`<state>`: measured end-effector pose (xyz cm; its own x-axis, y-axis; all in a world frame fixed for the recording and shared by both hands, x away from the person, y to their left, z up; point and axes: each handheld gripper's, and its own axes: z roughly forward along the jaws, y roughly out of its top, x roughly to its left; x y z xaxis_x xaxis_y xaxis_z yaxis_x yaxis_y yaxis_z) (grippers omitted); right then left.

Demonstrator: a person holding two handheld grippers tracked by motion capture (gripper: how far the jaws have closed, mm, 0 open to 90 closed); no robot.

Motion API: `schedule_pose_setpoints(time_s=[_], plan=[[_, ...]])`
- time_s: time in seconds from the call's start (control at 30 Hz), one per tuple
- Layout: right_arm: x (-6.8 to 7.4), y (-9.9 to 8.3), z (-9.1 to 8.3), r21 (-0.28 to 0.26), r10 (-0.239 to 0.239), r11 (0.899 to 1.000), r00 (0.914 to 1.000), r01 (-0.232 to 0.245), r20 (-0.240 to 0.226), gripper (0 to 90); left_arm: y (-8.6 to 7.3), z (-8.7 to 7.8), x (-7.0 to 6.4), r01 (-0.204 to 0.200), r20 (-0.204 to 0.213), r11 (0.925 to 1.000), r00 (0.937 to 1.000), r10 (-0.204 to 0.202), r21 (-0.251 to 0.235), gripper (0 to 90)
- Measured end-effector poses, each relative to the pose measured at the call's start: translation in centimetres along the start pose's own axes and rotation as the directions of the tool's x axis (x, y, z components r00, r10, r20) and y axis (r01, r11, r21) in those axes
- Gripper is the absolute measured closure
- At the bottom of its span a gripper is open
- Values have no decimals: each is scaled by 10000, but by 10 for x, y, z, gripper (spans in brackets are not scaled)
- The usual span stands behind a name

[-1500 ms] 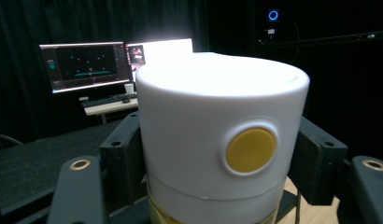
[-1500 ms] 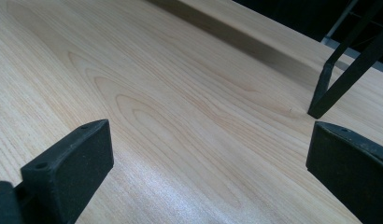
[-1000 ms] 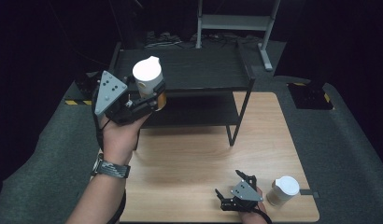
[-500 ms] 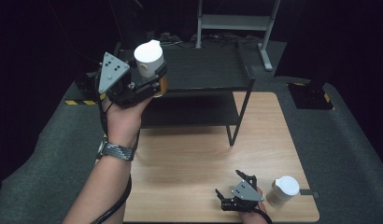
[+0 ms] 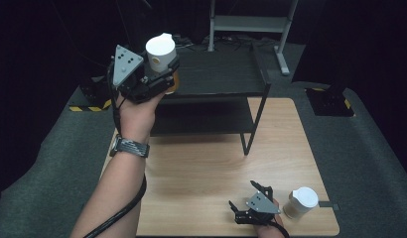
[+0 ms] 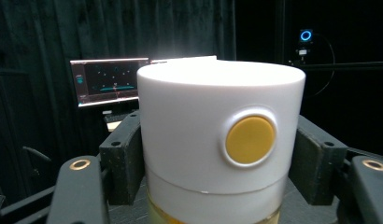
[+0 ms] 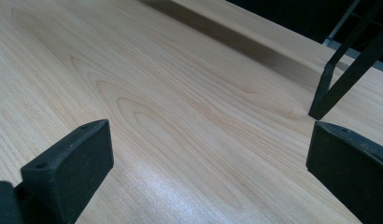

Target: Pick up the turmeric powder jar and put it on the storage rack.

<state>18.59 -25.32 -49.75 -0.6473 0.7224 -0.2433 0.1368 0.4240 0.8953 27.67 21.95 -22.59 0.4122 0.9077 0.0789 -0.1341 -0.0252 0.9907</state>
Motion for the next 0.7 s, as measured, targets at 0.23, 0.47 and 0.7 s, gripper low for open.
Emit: schedule_pose_setpoints(time_s=[0.23,0.47,0.7], plan=[[-1,-1,0,-35,-23,10000,10000,23,-17,1,-2,16,1,9,-160,9999,9999,-7,126,307],[-1,-1,0,-69,-16,10000,10000,15,-36,1,-5,25,0,103,-232,9997,9997,-97,237,307],[-1,-2,-1,-85,-8,10000,10000,8,-30,1,-8,33,0,259,-292,9990,9993,-249,359,307]])
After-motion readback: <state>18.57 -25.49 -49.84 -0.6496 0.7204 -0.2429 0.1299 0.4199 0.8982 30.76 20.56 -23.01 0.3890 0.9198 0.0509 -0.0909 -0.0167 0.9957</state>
